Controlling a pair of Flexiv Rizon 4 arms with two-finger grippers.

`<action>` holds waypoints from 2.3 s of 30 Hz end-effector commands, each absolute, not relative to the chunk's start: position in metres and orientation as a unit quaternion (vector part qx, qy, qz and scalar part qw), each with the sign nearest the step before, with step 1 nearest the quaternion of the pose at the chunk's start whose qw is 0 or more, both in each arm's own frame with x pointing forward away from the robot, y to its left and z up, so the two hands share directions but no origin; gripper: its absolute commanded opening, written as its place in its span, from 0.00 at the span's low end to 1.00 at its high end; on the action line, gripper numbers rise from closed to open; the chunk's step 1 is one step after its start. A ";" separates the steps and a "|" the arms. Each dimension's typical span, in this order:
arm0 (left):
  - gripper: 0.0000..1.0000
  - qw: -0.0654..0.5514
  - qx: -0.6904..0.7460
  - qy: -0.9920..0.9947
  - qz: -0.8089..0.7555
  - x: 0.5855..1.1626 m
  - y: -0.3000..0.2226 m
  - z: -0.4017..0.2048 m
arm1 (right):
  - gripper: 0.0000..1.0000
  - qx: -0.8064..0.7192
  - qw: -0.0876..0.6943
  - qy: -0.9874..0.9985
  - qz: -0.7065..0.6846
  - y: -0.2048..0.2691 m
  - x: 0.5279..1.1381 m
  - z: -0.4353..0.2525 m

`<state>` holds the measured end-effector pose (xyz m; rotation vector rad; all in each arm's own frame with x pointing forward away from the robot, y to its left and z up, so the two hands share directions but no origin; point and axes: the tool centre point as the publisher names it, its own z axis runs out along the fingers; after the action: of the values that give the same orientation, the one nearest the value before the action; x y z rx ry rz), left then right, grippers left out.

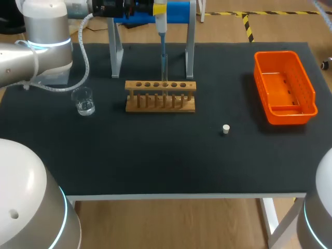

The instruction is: Invert the test tube, pick up the pipette, mount the tip to pipette, aspirate from beaker and dispense into the tube, eject the tip, return the pipette, and cap with the stopper.

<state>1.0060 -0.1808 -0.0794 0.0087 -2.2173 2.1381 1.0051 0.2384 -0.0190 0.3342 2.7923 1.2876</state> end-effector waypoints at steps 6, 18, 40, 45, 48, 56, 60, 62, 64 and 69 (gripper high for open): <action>0.00 0.030 0.003 -0.719 0.695 1.007 -0.181 -0.075 | 0.00 0.111 0.018 0.905 0.411 0.236 1.000 -0.032; 0.00 0.030 0.003 -0.719 0.695 1.007 -0.181 -0.075 | 0.00 0.106 0.026 0.897 0.429 0.232 1.002 -0.011; 0.00 0.030 0.003 -0.719 0.695 1.007 -0.181 -0.075 | 1.00 0.035 0.055 0.882 0.467 0.128 0.974 -0.014; 0.00 0.030 0.003 -0.719 0.695 1.007 -0.181 -0.075 | 1.00 0.037 0.055 0.883 0.465 0.124 0.972 -0.021; 0.00 0.030 0.003 -0.719 0.695 1.007 -0.181 -0.075 | 1.00 0.037 0.055 0.883 0.465 0.124 0.972 -0.021; 0.00 0.030 0.003 -0.719 0.695 1.007 -0.181 -0.075 | 1.00 0.037 0.055 0.883 0.465 0.124 0.972 -0.021; 0.00 0.030 0.003 -0.719 0.695 1.007 -0.181 -0.075 | 1.00 0.037 0.055 0.883 0.465 0.124 0.972 -0.021; 0.00 0.030 0.003 -0.719 0.695 1.007 -0.181 -0.075 | 1.00 0.037 0.055 0.883 0.465 0.124 0.972 -0.021; 0.00 0.030 0.003 -0.719 0.695 1.007 -0.181 -0.075 | 1.00 0.037 0.055 0.883 0.465 0.124 0.972 -0.021; 0.00 0.030 0.003 -0.719 0.695 1.007 -0.181 -0.075 | 1.00 0.047 0.045 0.886 0.459 0.114 0.961 -0.061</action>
<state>1.0072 -0.1810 -0.0755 0.0085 -2.2158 2.1418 0.9677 0.1207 -0.0415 0.1287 2.7334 1.3704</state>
